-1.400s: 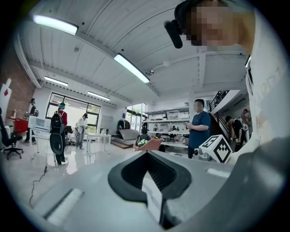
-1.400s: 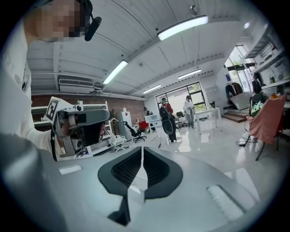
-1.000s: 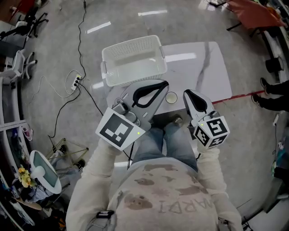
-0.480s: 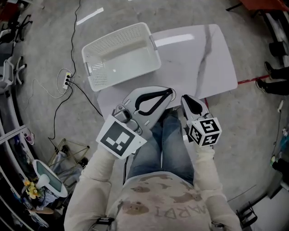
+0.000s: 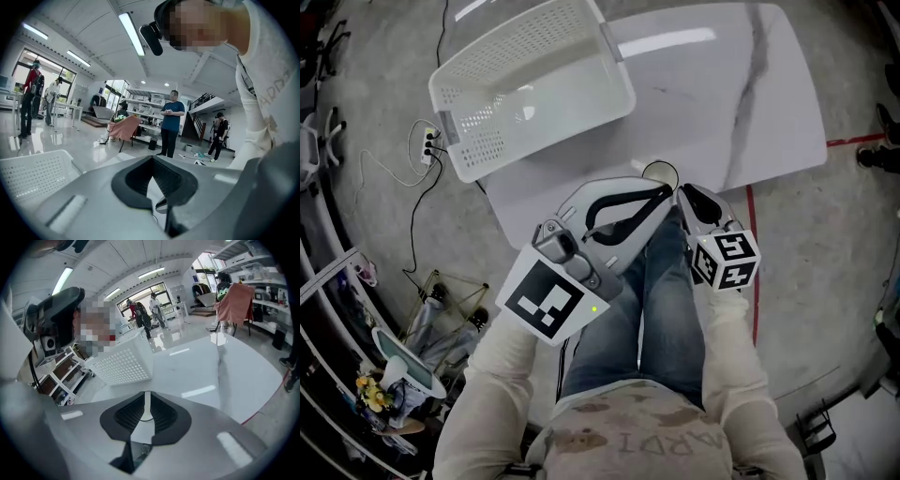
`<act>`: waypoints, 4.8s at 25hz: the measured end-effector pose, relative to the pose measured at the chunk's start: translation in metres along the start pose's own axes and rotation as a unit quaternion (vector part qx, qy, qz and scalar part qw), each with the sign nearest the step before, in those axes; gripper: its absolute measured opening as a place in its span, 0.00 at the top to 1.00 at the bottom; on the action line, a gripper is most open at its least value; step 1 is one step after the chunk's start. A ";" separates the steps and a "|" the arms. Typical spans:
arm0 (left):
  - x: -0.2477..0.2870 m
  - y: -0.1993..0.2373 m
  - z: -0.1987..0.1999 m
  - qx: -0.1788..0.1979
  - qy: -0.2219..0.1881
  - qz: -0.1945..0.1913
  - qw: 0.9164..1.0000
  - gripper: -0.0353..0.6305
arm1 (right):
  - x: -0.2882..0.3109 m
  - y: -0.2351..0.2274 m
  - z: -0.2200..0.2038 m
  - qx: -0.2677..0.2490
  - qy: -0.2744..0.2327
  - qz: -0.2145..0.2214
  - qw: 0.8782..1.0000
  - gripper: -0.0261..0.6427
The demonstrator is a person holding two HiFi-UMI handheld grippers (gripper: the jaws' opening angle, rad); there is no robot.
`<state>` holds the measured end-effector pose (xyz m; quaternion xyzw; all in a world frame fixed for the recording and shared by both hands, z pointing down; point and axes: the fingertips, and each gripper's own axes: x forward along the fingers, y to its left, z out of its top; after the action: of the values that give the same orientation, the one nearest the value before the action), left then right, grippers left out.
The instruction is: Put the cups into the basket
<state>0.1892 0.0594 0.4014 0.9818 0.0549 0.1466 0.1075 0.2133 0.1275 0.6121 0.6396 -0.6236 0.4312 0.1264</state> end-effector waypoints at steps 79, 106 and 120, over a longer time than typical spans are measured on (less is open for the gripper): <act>-0.253 0.119 0.144 -0.026 -0.141 0.369 0.918 0.94 | 0.072 0.219 0.264 -0.254 0.034 0.113 0.960 0.89; -0.271 0.236 0.012 -0.106 -0.139 0.282 0.943 0.94 | 0.293 0.207 0.156 -0.308 0.230 0.096 0.918 0.88; -0.265 0.239 -0.016 -0.122 -0.131 0.270 0.946 0.94 | 0.325 0.190 0.132 -0.317 0.259 0.102 0.907 0.88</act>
<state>-0.0492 -0.2062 0.3972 0.9498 -0.2455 0.0453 0.1886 0.0446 -0.2244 0.6924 0.3644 -0.7350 0.3716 0.4346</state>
